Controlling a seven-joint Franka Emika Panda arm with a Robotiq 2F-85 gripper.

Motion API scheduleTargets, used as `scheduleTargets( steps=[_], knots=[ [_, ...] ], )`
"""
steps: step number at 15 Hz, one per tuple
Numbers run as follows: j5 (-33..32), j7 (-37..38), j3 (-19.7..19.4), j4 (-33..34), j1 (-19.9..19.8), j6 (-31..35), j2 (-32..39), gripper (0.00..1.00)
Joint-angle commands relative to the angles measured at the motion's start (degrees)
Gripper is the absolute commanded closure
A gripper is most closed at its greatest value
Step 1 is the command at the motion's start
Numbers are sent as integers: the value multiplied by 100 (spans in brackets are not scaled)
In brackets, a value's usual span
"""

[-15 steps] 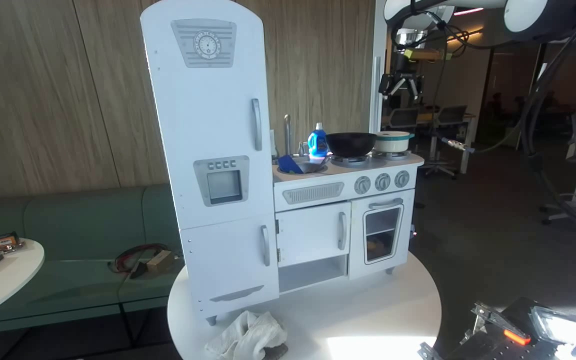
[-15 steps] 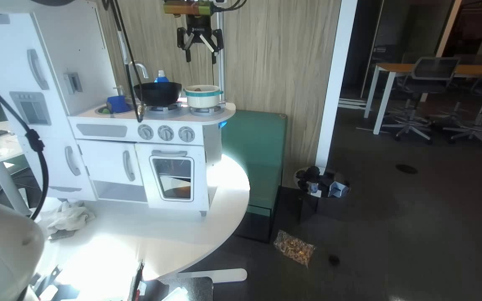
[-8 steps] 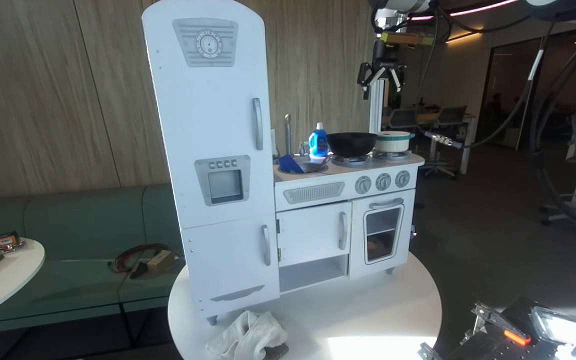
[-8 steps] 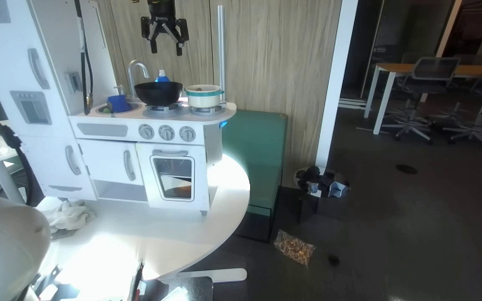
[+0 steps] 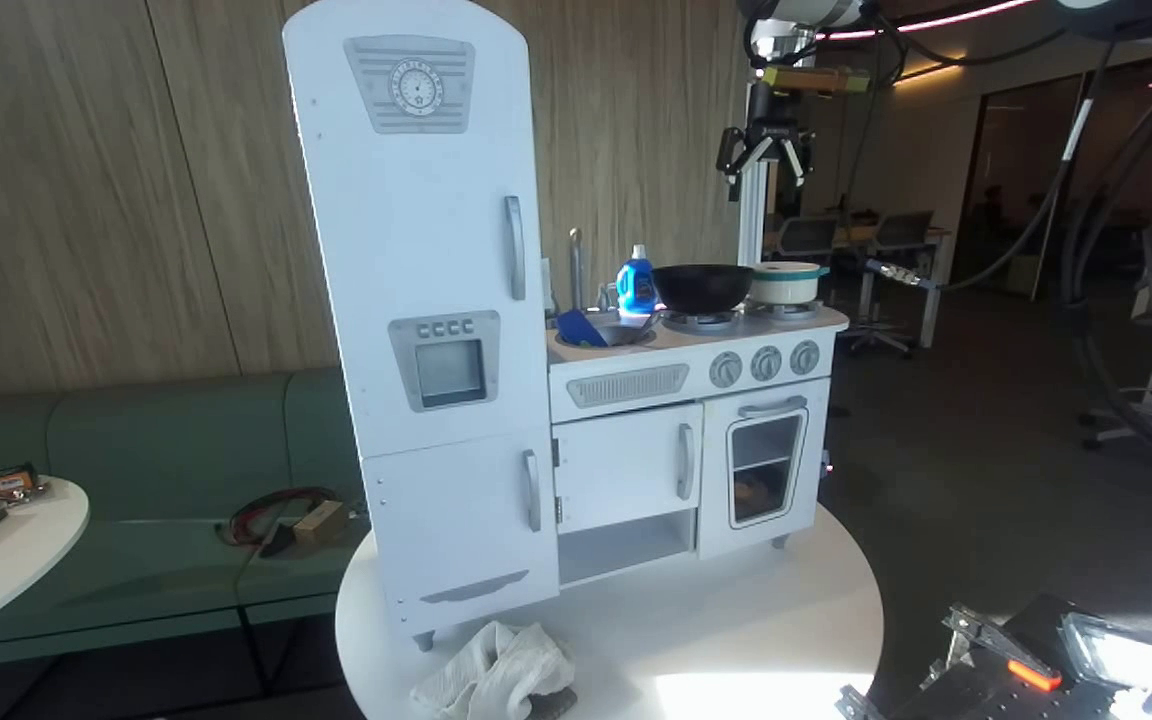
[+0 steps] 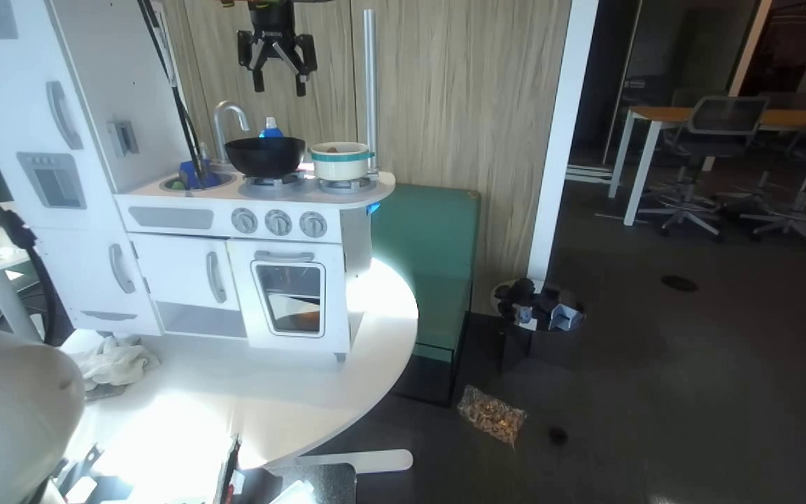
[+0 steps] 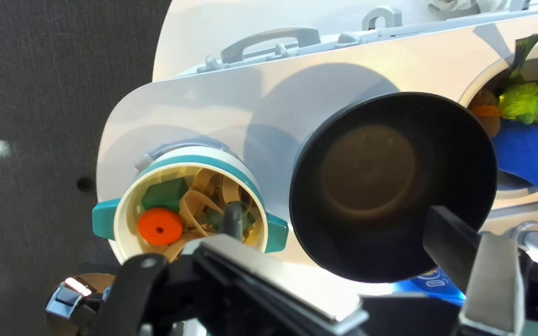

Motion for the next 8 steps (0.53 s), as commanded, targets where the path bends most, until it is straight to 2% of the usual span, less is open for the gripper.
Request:
scheduleTargets(
  steps=[1,8],
  knots=[
    [0,0,0,-1,0,0,0,0],
    [122,-426,-283,154,-470,-244,310,0]
  ],
)
